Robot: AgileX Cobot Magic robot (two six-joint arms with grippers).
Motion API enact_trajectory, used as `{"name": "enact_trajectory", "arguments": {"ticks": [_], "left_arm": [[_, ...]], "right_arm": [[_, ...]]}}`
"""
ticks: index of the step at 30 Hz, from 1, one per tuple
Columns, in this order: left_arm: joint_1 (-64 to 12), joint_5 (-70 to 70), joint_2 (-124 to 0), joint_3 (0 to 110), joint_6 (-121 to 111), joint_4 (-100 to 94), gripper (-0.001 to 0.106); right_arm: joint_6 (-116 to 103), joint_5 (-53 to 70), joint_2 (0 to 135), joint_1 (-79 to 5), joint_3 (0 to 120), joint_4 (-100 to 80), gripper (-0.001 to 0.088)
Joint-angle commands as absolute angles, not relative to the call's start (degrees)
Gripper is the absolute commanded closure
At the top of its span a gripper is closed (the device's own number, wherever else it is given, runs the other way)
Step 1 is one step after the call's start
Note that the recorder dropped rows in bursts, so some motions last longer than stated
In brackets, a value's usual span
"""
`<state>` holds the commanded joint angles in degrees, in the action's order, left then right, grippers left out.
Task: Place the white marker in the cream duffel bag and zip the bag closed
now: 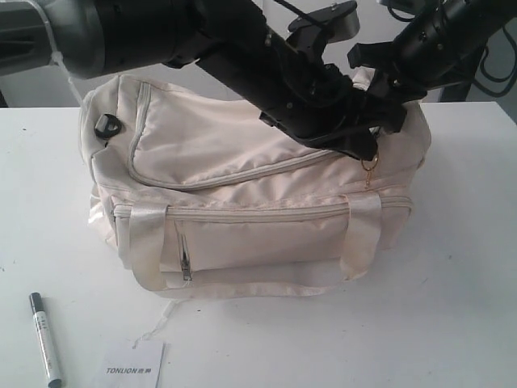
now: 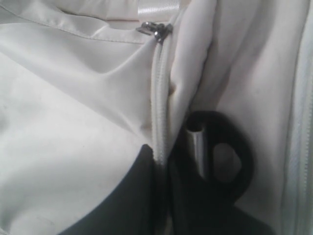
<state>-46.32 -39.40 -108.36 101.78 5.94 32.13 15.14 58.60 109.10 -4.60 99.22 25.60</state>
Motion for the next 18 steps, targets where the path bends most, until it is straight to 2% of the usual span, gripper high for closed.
{"name": "enact_trajectory", "arguments": {"ticks": [18], "left_arm": [[-46.32,-42.77,-107.27,101.78,5.94,28.94,0.105]], "right_arm": [[15.14,58.6,109.1,-4.6,99.22,25.6,0.0868]]}}
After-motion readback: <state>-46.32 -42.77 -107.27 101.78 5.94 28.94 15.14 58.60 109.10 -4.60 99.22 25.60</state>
